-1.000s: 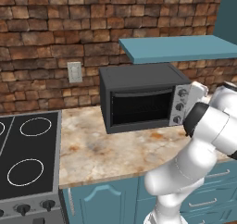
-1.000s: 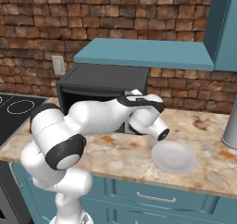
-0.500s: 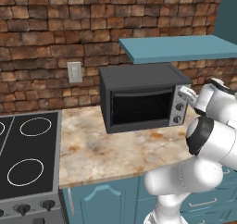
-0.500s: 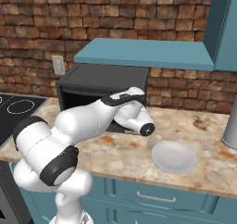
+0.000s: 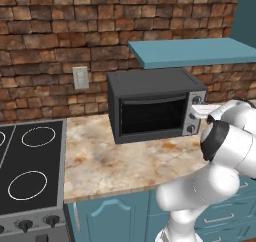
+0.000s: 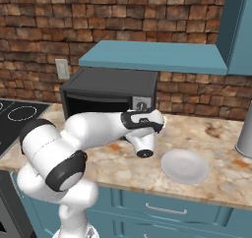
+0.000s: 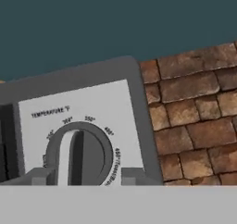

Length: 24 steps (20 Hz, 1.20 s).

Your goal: Pull the toaster oven rack outwards. Pick up the baguette from the plate and place it on the toaster oven rack. Close the toaster oven door fully and set the temperature to the lowest setting.

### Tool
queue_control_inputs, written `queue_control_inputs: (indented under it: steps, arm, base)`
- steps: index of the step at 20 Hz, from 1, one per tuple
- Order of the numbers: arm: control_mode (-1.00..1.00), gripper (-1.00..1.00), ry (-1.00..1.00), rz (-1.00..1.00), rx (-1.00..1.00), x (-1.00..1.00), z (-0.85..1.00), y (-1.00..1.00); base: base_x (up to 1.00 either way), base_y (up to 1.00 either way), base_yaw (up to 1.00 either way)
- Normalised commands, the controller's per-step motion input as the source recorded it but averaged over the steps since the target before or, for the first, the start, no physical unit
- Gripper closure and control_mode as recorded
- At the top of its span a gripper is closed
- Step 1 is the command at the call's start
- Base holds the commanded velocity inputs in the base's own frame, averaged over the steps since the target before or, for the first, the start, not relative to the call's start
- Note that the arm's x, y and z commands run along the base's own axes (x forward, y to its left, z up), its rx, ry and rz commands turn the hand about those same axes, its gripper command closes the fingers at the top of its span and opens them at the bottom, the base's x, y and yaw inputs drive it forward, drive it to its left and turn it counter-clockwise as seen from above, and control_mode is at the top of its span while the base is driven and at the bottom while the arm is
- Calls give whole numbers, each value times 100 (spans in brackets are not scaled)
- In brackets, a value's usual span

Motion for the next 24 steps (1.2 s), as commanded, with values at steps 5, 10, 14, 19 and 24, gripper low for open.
queue_control_inputs:
  steps: [5,10,14,19,24]
  arm:
    - [-100,100,-54,-2,-77,53,7,15]
    - [-100,100,-55,0,-81,42,0,30]
    - [-100,100,-63,0,-89,20,5,48]
    - [-100,100,-73,0,-98,0,0,79]
    - [-100,100,-77,0,-100,0,-5,88]
  base:
    - [0,0,0]
    - [0,0,0]
    - [0,0,0]
    - [0,0,0]
    - [0,0,0]
